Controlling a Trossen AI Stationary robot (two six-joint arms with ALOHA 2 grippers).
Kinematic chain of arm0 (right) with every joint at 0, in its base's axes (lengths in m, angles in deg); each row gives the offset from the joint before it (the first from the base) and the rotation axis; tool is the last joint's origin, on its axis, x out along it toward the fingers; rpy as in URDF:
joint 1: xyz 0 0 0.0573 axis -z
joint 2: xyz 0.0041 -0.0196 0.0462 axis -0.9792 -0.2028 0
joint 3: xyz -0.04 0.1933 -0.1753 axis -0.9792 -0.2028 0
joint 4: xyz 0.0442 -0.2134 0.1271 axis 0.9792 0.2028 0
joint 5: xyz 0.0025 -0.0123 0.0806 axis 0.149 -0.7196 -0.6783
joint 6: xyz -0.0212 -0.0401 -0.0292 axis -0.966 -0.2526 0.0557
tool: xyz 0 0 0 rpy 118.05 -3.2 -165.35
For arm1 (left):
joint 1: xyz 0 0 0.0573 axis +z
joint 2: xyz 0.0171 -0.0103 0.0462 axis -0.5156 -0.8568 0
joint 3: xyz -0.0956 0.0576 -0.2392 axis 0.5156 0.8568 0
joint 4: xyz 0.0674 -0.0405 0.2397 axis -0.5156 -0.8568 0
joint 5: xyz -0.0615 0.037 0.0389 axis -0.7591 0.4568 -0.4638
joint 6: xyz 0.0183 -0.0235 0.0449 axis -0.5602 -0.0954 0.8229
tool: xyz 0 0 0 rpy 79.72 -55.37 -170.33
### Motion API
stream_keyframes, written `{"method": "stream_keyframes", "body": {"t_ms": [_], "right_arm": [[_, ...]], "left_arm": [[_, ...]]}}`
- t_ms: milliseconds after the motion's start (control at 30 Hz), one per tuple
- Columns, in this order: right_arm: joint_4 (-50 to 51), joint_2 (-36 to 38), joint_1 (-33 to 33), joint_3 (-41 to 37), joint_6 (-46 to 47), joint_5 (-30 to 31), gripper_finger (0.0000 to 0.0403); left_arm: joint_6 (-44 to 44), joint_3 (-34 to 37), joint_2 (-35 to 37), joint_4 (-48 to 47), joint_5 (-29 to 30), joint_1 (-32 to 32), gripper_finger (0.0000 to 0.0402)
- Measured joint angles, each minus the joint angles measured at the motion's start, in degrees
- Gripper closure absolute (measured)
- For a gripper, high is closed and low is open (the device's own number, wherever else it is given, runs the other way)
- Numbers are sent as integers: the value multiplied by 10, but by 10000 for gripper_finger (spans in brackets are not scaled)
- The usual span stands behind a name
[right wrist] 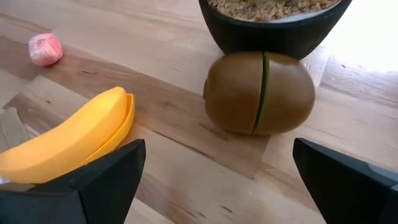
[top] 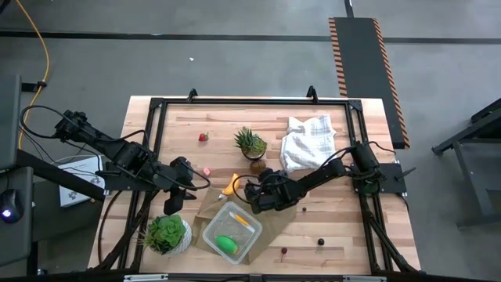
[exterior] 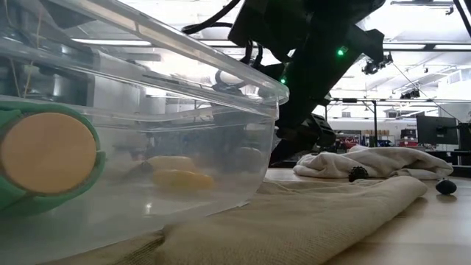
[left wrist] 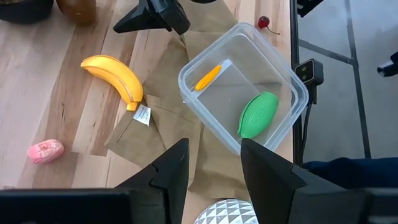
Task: Pick and placing Produce into tupperware
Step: Put the kiwi into the container
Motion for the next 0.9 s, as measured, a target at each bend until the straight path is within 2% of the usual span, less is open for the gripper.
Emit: {"method": "stream_keyframes", "body": {"t_ms": [267,900], "right_arm": [[0,0,11,0,-6,-7,6],[1,0,39,0,-16,-26,6]], "left_arm": [[1,0,0,-2,19,0,268],[7,0,0,-3,13,0,268]]}}
